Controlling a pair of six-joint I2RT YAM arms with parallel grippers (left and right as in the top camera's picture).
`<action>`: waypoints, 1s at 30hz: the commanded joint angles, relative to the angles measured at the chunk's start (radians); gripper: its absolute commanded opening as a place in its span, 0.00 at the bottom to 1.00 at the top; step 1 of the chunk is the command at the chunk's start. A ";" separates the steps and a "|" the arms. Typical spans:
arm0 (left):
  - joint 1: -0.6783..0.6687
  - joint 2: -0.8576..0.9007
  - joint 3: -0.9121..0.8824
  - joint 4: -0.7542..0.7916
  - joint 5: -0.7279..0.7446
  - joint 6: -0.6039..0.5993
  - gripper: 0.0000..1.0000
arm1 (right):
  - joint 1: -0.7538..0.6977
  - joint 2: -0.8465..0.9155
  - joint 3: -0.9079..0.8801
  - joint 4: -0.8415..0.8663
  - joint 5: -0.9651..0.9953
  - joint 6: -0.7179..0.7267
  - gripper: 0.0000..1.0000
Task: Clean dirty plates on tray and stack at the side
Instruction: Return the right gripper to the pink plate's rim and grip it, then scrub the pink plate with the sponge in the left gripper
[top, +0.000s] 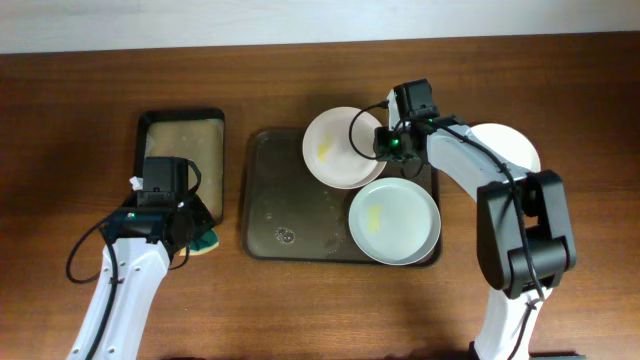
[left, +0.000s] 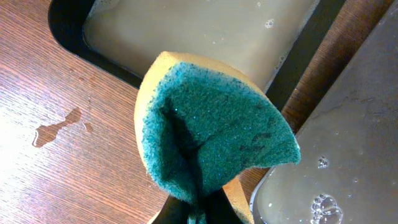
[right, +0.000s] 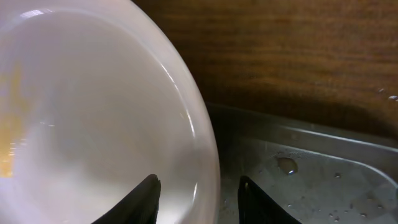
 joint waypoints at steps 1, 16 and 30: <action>0.006 -0.014 0.018 0.006 0.003 0.020 0.00 | 0.010 0.021 0.006 -0.011 -0.004 0.012 0.36; 0.005 -0.012 0.017 0.016 0.047 0.020 0.00 | 0.194 0.021 0.006 -0.109 -0.127 0.011 0.18; -0.113 -0.006 0.017 0.184 0.213 0.095 0.00 | 0.222 0.021 0.006 -0.349 -0.168 -0.141 0.22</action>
